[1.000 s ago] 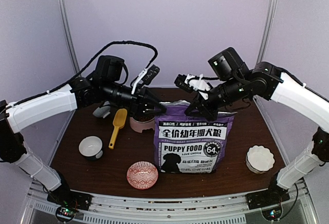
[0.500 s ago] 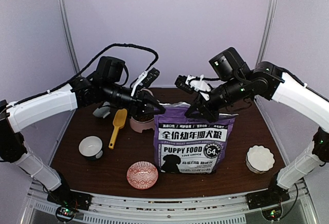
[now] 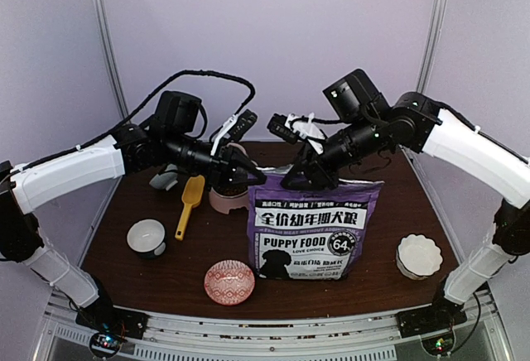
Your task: Serve the pet food
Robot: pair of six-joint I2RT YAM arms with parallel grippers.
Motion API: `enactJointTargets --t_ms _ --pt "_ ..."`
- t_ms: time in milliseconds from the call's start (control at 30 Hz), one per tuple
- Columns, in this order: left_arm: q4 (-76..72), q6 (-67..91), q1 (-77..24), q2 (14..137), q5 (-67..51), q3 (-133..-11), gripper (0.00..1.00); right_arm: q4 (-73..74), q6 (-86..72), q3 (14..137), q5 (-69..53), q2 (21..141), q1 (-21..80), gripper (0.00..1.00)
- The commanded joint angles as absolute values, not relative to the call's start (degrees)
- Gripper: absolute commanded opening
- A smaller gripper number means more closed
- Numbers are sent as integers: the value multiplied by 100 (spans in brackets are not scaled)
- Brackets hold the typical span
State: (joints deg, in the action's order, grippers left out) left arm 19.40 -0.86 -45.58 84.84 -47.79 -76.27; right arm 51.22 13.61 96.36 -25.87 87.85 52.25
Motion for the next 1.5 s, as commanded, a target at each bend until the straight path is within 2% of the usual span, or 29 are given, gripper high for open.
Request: enactJointTargets --t_ms 0,100,233,400,533,667,1067,1167,1267,1467 --pt "1542 -85 -4562 8401 -5018 -7603 0 5091 1412 10003 -2997 9075 5245 31" --pt "1529 -66 -4562 8402 -5012 -7602 0 5112 1448 10105 -3124 9170 5257 25" --pt "1521 -75 -4562 8384 -4985 -7585 0 5057 1450 10084 -3150 9149 5256 0" --pt "1435 -42 -4562 8372 -4955 -7568 0 5021 1459 10022 -3186 9088 5257 0" --pt "1180 109 -4608 8391 -4876 -7510 15 4924 1427 9949 -3268 9031 5256 0" --pt "1028 217 -4675 8466 -4876 -7490 21 4852 1410 9893 -3302 9005 5256 0" --pt "1112 132 -4759 8600 -4737 -7444 20 4780 1385 9820 -3330 8950 5260 0" --pt "1151 82 -4785 8621 -4684 -7451 14 4764 1381 9802 -3349 8925 5259 0" --pt "1100 115 -4793 8627 -4708 -7440 1 4764 1381 9772 -3355 8921 5258 0" --pt "862 277 -4790 8627 -4814 -7357 0 4768 1376 9711 -3312 8874 5258 0"
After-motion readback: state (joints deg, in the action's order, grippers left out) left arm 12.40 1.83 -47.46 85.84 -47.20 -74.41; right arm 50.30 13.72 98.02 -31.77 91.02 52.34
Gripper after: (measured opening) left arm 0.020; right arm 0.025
